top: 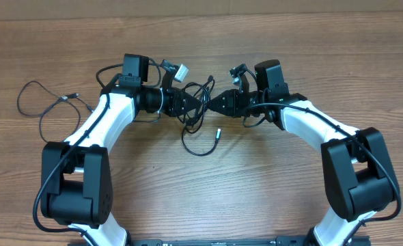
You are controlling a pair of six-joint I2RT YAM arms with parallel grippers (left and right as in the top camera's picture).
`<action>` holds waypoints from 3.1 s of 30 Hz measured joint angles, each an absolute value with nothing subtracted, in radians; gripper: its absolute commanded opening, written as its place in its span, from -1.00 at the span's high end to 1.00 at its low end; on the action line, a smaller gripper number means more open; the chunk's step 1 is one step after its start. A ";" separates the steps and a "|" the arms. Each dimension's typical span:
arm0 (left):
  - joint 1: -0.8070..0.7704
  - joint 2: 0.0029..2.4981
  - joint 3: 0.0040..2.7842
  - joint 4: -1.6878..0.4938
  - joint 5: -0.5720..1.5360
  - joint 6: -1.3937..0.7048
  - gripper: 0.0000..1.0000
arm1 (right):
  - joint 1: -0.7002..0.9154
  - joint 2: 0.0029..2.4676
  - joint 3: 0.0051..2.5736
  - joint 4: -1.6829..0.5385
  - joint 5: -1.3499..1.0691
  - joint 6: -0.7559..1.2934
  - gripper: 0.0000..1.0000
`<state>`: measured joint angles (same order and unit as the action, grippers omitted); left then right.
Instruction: Untangle cables
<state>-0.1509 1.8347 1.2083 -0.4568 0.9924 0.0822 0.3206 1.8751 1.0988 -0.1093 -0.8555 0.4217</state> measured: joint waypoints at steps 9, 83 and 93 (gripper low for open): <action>-0.150 1.835 1.208 -0.457 0.992 0.082 0.92 | 0.355 1.875 1.099 -0.087 -0.778 0.419 0.92; -0.563 1.984 1.208 -0.317 0.234 0.089 0.03 | 0.144 1.856 1.123 -0.789 -0.285 0.418 -0.75; -0.563 2.000 1.208 -0.263 0.218 0.090 0.20 | 0.144 1.856 1.123 -0.789 -0.285 0.418 -0.75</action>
<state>-0.5632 1.9995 1.2083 -0.2634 0.2184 0.0898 0.1440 1.8561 1.1233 -0.7895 -0.2852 0.4179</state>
